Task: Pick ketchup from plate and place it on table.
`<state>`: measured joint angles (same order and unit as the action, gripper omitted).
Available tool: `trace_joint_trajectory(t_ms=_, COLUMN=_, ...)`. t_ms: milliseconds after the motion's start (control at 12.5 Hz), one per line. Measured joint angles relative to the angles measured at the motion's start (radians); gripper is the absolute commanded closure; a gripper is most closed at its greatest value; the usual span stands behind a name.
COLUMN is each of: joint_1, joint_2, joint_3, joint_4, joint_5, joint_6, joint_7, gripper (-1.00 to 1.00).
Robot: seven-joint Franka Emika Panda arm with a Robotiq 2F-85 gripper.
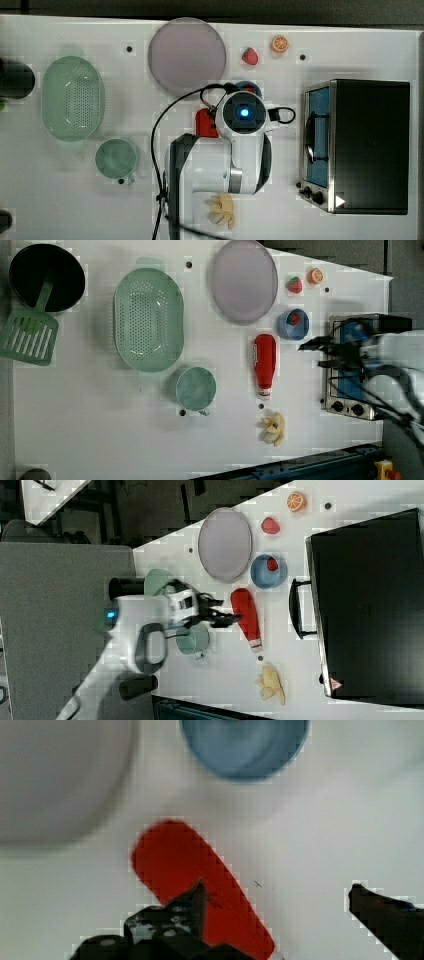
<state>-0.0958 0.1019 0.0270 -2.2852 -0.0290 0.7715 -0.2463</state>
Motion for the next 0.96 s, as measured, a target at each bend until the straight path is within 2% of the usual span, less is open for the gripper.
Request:
trace_joint_trajectory(t_ms=480, joint_1=-0.004, joint_2=-0.188, joint_3=-0.001, joint_4=0.323, joint_5=0.002, joint_6=-0.460, joint_7=0.186, gripper=-1.00)
trace_joint_trajectory(t_ms=720, joint_1=-0.006, joint_2=-0.192, joint_3=0.010, joint_4=0.447, joint_5=0.004, joint_6=-0.553, joint_7=0.214, gripper=-1.00)
trace_joint_trajectory(t_ms=960, joint_1=-0.004, joint_2=-0.191, joint_3=0.008, joint_4=0.515, joint_5=0.007, joint_6=-0.674, joint_7=0.216, gripper=-1.00)
